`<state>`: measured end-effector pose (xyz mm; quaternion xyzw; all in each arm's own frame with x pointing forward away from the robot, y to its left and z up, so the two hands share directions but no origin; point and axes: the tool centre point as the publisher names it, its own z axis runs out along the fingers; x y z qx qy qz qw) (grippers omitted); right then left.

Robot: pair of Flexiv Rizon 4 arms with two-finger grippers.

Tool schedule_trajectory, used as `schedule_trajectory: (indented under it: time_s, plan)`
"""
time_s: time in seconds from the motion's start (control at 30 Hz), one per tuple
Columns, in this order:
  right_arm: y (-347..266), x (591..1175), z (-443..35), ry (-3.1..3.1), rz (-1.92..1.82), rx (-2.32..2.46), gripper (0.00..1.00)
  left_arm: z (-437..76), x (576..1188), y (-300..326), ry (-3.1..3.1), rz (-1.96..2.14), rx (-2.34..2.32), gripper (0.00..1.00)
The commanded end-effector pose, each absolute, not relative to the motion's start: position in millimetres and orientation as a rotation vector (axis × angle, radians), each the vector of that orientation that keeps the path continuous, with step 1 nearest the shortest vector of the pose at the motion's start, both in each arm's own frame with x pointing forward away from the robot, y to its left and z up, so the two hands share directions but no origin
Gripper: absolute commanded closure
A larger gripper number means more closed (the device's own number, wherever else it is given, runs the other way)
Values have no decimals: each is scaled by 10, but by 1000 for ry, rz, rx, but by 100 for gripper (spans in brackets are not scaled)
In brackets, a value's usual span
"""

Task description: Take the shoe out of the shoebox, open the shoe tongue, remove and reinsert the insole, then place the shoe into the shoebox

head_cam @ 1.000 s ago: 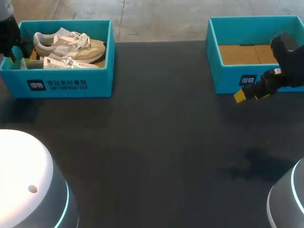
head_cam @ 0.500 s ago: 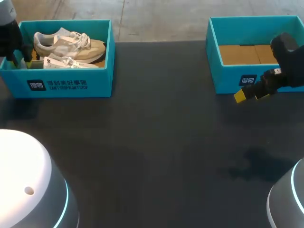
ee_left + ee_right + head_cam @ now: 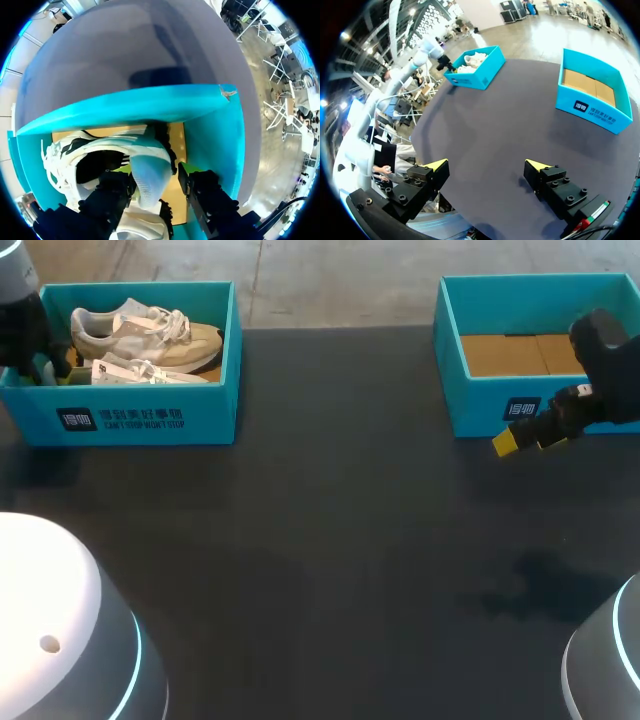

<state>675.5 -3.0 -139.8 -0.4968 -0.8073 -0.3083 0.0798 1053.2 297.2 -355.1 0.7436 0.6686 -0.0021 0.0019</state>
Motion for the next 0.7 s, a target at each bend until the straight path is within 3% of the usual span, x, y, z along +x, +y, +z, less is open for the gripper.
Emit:
schedule_trajectory:
  time_s: [0.03, 0.4, 0.7]
  plan:
    - [-17, 6779, -1403, -2415, -916, -1485, 0, -3605, 10522, 2984, 2095, 2, 2326, 45]
    - [-17, 6779, -1403, -2415, -916, -1485, 0, -3745, 10528, 2995, 2108, -16, 2325, 45]
    - [-17, 6779, -1403, -2415, -916, -1485, 0, -3780, 10523, 2987, 2122, -25, 2338, 53]
